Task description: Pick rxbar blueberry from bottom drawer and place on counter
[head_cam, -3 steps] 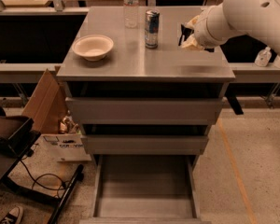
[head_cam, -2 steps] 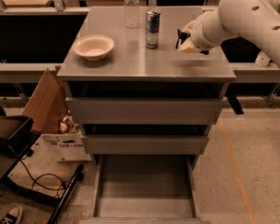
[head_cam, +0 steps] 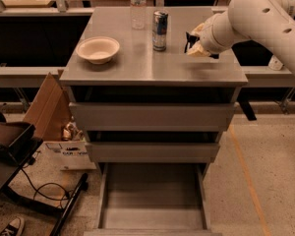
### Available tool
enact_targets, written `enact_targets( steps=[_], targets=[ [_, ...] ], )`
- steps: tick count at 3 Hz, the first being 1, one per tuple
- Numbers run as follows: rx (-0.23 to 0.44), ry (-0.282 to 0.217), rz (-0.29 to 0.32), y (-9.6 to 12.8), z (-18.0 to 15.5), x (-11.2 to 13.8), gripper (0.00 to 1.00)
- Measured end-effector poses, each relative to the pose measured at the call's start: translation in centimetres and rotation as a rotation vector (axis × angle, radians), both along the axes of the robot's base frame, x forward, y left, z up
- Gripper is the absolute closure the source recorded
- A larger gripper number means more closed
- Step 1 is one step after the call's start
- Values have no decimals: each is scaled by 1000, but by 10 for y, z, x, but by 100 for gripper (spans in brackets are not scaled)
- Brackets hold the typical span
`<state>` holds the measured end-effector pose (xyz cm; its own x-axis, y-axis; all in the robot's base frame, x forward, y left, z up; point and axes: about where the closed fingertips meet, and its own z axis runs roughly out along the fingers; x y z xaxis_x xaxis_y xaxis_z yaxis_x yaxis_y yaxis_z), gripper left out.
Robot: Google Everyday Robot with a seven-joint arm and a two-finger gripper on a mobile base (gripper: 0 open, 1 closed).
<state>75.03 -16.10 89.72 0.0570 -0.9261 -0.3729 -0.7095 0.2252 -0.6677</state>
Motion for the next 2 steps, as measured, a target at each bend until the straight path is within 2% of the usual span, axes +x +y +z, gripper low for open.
enact_targets(
  steps=[1, 2],
  targets=[
    [0, 4, 3, 2, -3, 0, 32],
    [0, 6, 6, 4, -4, 1, 8]
  ],
)
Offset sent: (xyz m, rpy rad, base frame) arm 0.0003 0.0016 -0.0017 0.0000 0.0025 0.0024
